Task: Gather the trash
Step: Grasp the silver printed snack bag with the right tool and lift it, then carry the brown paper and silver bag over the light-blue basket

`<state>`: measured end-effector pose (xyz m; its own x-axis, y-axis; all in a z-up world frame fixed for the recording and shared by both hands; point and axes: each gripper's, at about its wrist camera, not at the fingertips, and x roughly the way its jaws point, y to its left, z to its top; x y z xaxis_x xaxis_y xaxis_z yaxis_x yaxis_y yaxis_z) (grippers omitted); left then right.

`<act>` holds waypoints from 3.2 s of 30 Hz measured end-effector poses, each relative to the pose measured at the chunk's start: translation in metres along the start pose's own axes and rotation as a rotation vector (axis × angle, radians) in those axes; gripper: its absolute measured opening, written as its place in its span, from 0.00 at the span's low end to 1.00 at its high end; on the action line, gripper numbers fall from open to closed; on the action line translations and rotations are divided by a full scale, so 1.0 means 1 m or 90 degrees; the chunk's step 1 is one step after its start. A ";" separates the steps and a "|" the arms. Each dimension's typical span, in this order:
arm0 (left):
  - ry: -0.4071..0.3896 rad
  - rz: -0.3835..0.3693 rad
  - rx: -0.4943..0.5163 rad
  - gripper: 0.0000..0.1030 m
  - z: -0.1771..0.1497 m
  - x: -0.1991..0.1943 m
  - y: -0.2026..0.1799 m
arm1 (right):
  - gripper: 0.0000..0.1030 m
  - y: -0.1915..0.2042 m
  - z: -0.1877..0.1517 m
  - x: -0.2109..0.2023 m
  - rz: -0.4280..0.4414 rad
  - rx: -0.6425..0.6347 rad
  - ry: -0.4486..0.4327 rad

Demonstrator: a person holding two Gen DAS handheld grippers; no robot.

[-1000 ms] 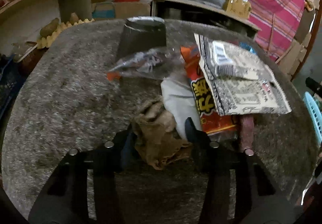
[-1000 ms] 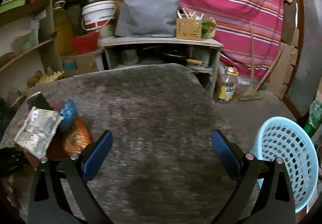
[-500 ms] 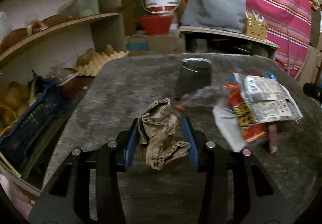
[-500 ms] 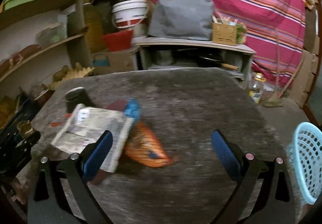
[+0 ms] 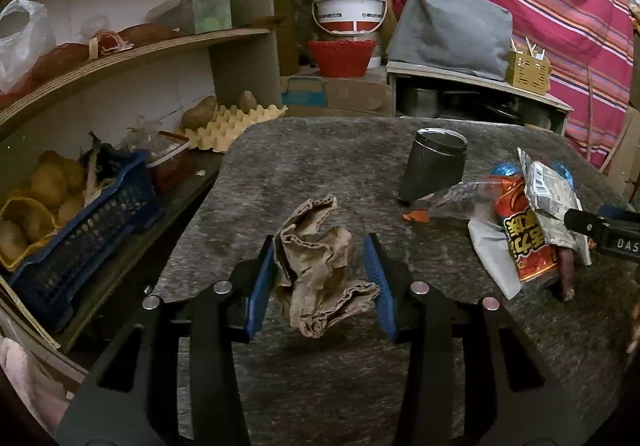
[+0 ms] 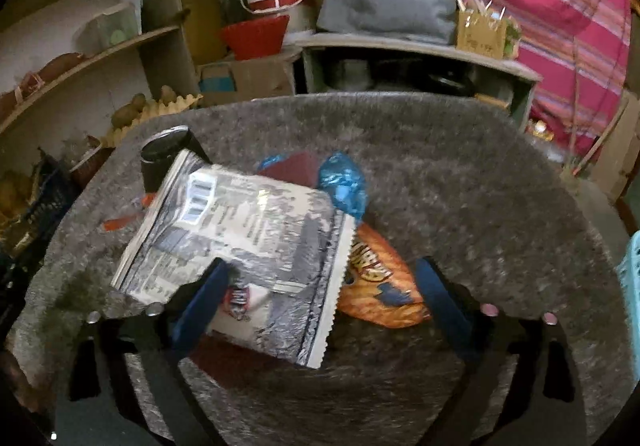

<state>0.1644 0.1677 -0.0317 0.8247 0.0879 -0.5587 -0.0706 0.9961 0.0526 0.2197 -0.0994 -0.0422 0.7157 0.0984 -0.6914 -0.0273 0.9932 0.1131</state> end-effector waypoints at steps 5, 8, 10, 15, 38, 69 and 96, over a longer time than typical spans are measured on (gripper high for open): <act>0.000 -0.001 0.001 0.42 0.000 0.001 0.000 | 0.49 -0.002 -0.004 0.008 0.058 0.014 0.022; -0.001 0.000 0.001 0.42 0.000 -0.001 0.000 | 0.16 0.002 -0.005 0.010 0.067 -0.005 0.026; -0.002 -0.002 0.001 0.42 0.000 -0.003 0.001 | 0.10 0.003 -0.007 0.010 0.063 -0.016 0.024; -0.014 0.002 0.005 0.42 0.001 -0.012 -0.010 | 0.10 -0.001 -0.006 0.002 0.051 -0.023 0.019; -0.014 0.024 -0.036 0.43 0.001 -0.012 0.020 | 0.76 0.078 -0.016 -0.010 -0.072 -0.199 -0.048; -0.037 -0.050 0.020 0.42 0.023 -0.041 -0.081 | 0.04 -0.076 0.019 -0.082 -0.008 -0.039 -0.114; -0.064 -0.309 0.164 0.42 0.018 -0.086 -0.429 | 0.04 -0.389 -0.047 -0.197 -0.221 0.161 -0.122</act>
<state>0.1340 -0.2677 0.0083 0.7790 -0.3939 -0.4879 0.4593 0.8881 0.0163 0.0568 -0.5020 0.0160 0.7694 -0.2733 -0.5773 0.3897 0.9170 0.0853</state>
